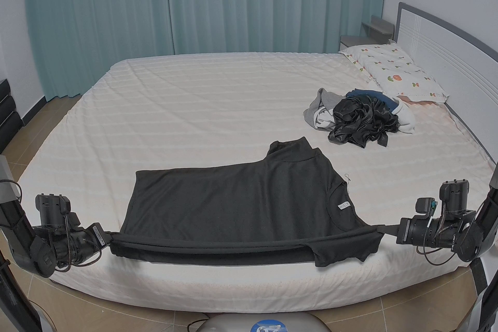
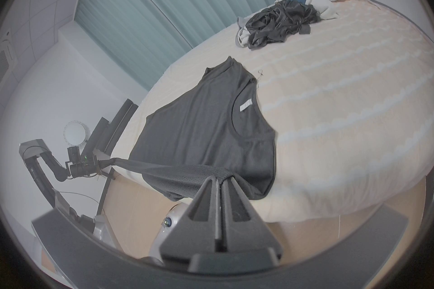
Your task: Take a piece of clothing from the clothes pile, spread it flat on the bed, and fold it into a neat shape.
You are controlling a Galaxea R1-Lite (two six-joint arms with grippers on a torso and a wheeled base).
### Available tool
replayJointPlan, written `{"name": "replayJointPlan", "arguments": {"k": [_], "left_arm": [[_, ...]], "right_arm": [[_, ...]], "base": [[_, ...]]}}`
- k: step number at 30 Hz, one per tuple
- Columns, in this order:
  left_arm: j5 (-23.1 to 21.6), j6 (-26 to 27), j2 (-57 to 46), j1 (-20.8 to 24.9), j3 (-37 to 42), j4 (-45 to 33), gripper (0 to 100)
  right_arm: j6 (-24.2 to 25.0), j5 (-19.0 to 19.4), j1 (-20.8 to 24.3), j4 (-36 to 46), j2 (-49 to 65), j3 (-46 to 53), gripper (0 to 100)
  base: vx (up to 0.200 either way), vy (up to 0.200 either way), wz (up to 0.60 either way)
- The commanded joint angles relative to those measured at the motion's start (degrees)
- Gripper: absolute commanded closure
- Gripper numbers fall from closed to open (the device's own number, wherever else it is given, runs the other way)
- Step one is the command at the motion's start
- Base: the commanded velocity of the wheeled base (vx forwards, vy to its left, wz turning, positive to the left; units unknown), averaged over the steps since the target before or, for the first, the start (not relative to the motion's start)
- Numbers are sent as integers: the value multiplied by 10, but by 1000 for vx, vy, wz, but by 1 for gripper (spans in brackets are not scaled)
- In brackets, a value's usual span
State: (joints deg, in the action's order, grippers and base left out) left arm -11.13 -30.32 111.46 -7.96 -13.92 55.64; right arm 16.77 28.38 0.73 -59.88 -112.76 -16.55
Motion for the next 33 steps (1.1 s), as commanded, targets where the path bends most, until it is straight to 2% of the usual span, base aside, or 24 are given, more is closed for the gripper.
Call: {"name": "replayJointPlan", "arguments": {"k": [1,6,10,15,21,33], "left_arm": [[-1,-10,15,12,-21,-2,100],[-1,-30,37,16,-46,-3,100],[-1,-71,47,15,-77,-5,100],[-1,-78,73,16,-97,-8,100],[0,-119,90,15,-120,-9,100],[-1,-122,124,15,-139,-7,100]], "right_arm": [[2,1,1,0,-20,-20,100],[2,0,1,0,-45,-50,100],[3,0,1,0,-76,-81,100],[3,0,1,0,-102,-114,100],[3,0,4,0,-125,-142,100],[4,-6,16,8,-161,-196,100]], "base": [[0,0,0],[0,0,0],[0,0,0],[0,0,0],[0,0,0],[0,0,0]]}}
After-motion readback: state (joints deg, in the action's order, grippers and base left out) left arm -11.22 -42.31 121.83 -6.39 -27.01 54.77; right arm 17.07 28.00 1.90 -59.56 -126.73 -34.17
